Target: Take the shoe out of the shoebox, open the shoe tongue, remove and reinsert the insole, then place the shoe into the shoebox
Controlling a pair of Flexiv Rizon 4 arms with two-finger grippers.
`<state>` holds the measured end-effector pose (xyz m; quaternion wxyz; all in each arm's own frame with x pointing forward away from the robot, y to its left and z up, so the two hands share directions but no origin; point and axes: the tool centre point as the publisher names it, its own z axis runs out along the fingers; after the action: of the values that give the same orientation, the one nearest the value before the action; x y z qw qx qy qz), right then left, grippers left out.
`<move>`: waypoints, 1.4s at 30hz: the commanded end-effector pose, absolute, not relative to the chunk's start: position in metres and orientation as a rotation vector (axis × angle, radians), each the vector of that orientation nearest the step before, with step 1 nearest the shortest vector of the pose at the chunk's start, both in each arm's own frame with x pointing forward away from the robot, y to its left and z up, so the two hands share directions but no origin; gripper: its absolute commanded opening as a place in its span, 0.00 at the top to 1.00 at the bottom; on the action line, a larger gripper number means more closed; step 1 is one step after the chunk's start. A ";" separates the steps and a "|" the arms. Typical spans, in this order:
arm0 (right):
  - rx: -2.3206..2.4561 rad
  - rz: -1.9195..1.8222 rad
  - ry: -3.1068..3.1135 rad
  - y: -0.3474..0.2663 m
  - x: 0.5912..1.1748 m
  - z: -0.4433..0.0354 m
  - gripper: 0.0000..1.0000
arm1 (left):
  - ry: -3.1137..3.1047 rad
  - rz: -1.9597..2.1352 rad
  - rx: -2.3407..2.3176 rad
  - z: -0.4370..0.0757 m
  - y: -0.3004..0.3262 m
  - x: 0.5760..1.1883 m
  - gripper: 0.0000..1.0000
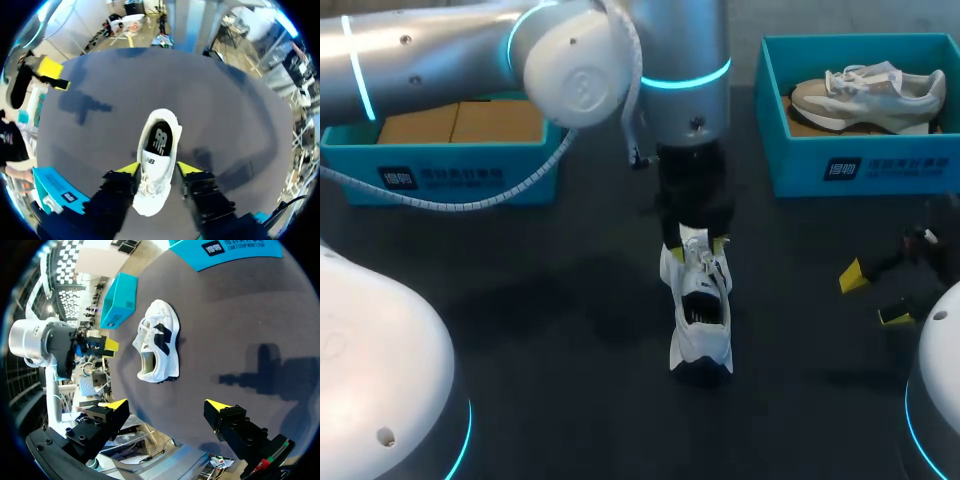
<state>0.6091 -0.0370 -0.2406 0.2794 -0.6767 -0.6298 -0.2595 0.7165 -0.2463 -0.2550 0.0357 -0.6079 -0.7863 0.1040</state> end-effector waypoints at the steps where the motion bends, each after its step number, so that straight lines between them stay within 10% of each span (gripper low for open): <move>1: -1.820 -0.695 -1.689 -0.037 0.607 -0.240 0.00 | -2.449 0.356 -1.807 -0.248 -0.238 0.720 0.00; 20: -1.820 -0.695 -1.689 -0.037 0.607 -0.240 0.00 | -2.475 0.411 -1.768 -0.250 -0.241 0.706 0.00; 42: -1.820 -0.695 -1.689 -0.037 0.607 -0.240 0.00 | -3.058 0.297 -0.519 -0.247 -0.233 0.674 0.00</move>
<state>0.6091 -0.0368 -0.2409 0.2795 -0.6768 -0.6296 -0.2597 0.6778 -0.2369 -0.2480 0.0430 -0.2753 -0.9549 0.1024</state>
